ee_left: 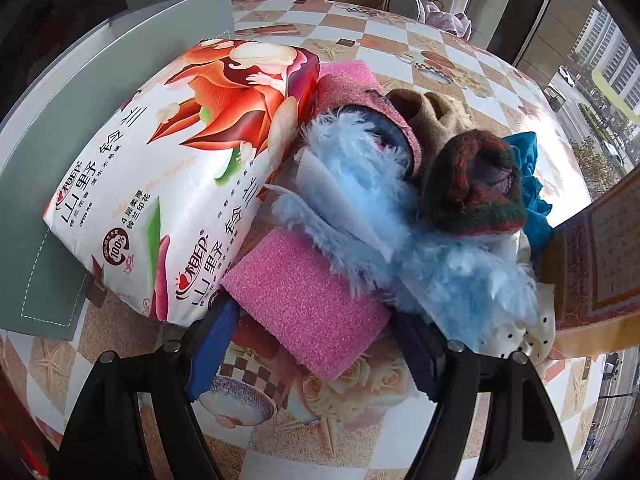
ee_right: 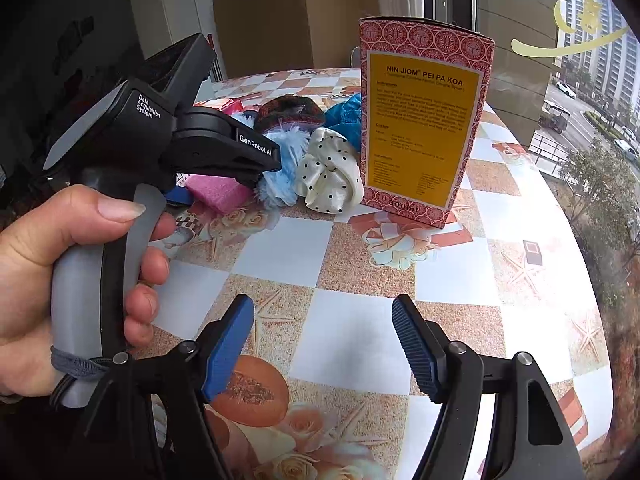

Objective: Organize soft objects
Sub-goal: 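Grasp the pink sponge with the left gripper while the right gripper grasps the light-blue fluffy item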

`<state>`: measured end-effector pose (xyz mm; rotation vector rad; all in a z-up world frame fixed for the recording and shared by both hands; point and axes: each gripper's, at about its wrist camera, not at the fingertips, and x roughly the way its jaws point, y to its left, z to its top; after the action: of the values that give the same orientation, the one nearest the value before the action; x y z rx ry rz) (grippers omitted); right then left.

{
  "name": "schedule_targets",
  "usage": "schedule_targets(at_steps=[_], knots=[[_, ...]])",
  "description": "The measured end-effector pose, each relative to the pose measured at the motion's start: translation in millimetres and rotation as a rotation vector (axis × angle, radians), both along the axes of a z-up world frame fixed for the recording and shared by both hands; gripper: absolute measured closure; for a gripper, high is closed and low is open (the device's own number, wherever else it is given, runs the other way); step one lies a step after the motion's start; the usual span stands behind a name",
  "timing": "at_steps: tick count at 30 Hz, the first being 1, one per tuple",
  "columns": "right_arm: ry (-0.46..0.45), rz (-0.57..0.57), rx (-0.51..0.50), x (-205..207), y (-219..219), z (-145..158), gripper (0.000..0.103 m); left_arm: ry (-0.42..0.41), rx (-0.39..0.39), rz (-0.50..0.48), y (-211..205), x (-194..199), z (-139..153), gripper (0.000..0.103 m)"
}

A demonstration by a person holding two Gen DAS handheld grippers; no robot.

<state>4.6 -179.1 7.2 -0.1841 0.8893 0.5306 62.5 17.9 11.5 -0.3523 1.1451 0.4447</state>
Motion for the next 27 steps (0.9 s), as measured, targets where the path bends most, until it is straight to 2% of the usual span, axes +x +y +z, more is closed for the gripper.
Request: schedule_targets(at_steps=[2, 5, 11, 13, 14, 18, 20, 24, 25, 27], knots=[[-0.004, 0.003, -0.006, -0.3, 0.7, 1.5, 0.03, 0.01, 0.034, -0.057, -5.2, 5.7, -1.5, 0.026], [-0.017, 0.006, -0.018, -1.3, 2.2, 4.4, 0.03, 0.002, 0.023, -0.144, -2.3, -1.0, 0.3, 0.034], [-0.012, 0.003, -0.021, -3.7, 2.8, 4.6, 0.03, -0.049, -0.042, -0.272, 4.3, -39.8, 4.7, 0.038], [-0.018, 0.009, -0.023, -4.5, 4.2, 6.4, 0.03, -0.056, -0.011, -0.313, 3.4, -58.2, 4.1, 0.038], [-0.019, 0.013, -0.023, -5.0, 4.9, 7.1, 0.03, -0.065, 0.012, -0.341, 1.8, -66.3, 5.1, 0.052], [-0.018, 0.025, -0.029, -4.0, 8.7, 7.0, 0.03, -0.08, -0.032, -0.439, 4.3, -90.9, 8.5, 0.051], [-0.016, 0.032, -0.032, -4.0, 11.2, 6.7, 0.03, -0.073, 0.002, -0.425, 6.4, -96.6, 9.5, 0.049], [-0.015, 0.044, -0.039, -5.5, 16.9, 6.2, 0.03, -0.072, -0.031, -0.386, 10.1, -89.4, 8.9, 0.042], [-0.015, 0.048, -0.041, -6.3, 18.1, 6.0, 0.03, -0.066, -0.035, -0.38, 9.5, -85.2, 8.2, 0.037], [-0.017, 0.054, -0.047, -7.0, 20.1, 6.7, 0.03, -0.054, -0.019, -0.361, 8.5, -77.5, 5.2, 0.034]])
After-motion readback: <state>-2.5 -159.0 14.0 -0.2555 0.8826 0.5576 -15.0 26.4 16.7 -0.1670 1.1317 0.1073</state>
